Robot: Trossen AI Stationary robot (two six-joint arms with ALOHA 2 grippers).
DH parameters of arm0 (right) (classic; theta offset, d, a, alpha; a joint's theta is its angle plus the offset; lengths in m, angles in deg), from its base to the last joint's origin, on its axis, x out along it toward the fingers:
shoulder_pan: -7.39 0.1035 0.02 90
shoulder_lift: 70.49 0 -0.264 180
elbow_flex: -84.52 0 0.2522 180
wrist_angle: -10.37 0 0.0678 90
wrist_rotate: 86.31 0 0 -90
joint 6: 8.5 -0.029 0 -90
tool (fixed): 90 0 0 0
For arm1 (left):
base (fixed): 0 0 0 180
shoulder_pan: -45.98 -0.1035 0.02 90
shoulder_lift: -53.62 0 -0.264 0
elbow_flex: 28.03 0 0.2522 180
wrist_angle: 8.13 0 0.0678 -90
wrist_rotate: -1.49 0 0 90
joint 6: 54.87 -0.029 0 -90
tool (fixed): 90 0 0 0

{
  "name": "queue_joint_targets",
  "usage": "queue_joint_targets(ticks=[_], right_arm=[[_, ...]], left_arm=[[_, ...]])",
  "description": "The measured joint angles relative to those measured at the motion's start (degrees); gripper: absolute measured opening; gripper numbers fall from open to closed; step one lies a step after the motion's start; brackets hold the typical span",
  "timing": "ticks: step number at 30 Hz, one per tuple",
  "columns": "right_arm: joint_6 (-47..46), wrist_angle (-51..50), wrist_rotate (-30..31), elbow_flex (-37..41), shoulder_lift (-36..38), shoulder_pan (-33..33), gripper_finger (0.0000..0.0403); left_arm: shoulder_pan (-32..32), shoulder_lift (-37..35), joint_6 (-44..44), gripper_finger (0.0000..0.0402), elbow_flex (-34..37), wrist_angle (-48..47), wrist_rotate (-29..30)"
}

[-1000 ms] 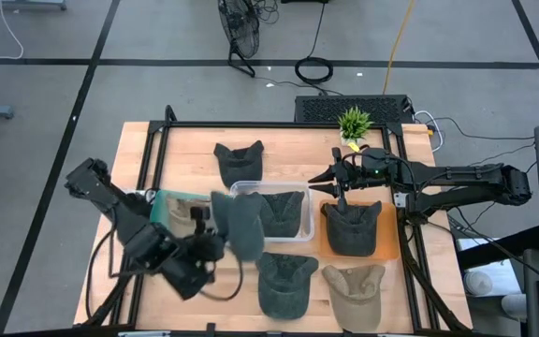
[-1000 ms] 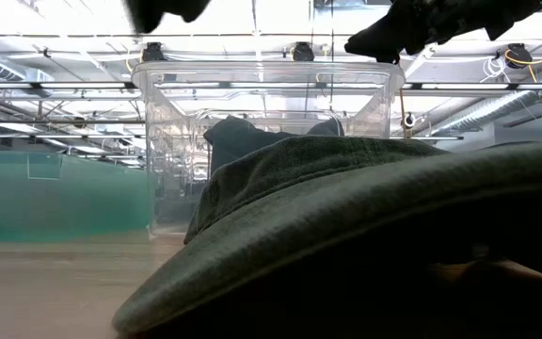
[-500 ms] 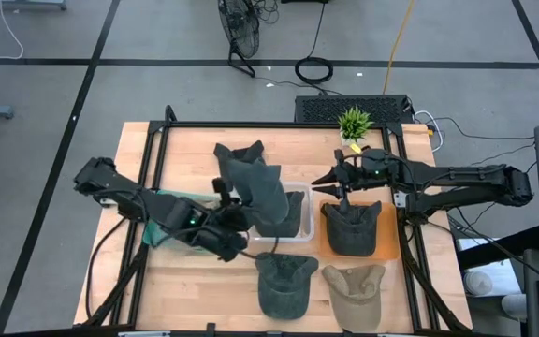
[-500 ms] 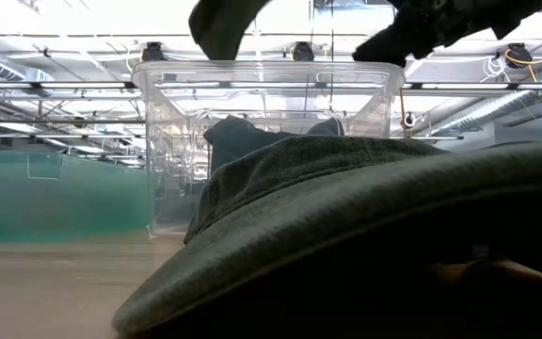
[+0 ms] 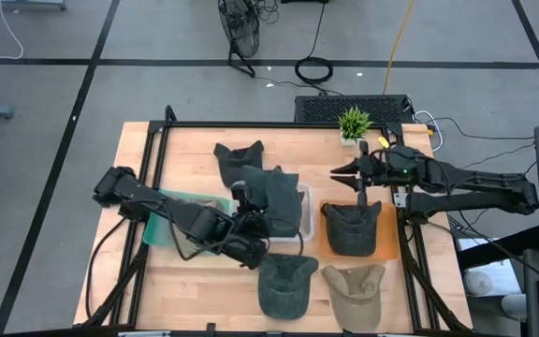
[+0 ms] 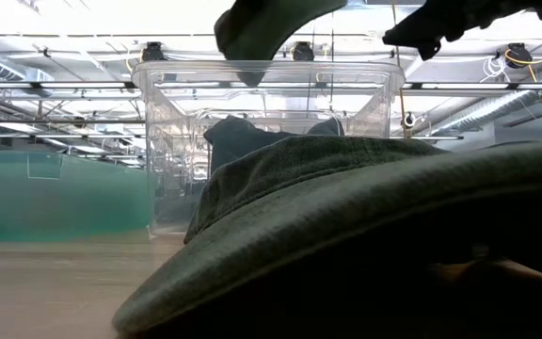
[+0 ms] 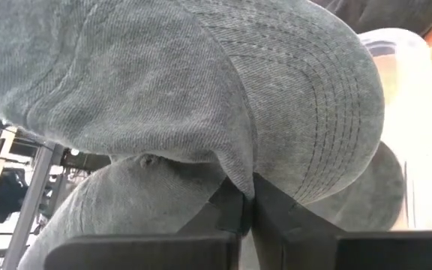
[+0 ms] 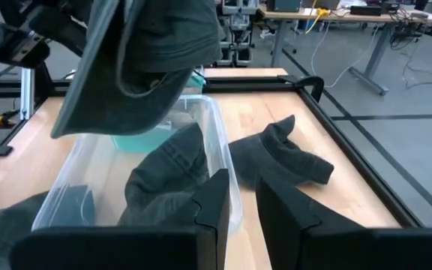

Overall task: Pick & Place hat
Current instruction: Put the left gray cap into the transparent bin

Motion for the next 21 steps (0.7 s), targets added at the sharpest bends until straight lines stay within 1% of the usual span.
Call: queue_joint_targets(ticks=[2,5,8,12,14,16,18,21], right_arm=[[-0.2,-0.7,0.0,0.0,0.1,0.0,0.0059],[-0.5,-1.6,0.0,0.0,-0.1,0.0,0.0059],[-0.5,-1.6,0.0,0.0,-0.1,0.0,0.0059],[-0.5,-1.5,0.0,0.0,-0.1,0.0,0.0059],[-0.5,-1.6,0.0,0.0,-0.1,0.0,0.0059],[-0.5,-1.6,0.0,0.0,-0.1,0.0,0.0059],[-0.5,-1.6,0.0,0.0,-0.1,0.0,0.0059],[-0.5,-1.8,0.0,0.0,-0.1,0.0,0.0059]], left_arm=[[-0.3,1.8,0.2,0.0015,-2.1,-2.2,-0.2],[-1.1,4.8,2.1,0.0007,-5.3,-7.2,-1.9],[-2.0,7.8,6.2,0.0007,-8.8,-14.2,-4.1],[-2.6,10.5,11.5,0.0020,-14.2,-21.7,-4.5],[-2.6,11.1,12.8,0.0020,-16.5,-23.2,-4.7],[-2.4,11.3,13.0,0.0012,-18.1,-23.3,-5.8],[-2.2,11.3,13.0,0.0006,-18.6,-23.2,-6.7],[-2.3,11.3,13.0,0.0013,-17.7,-22.8,-8.2]])
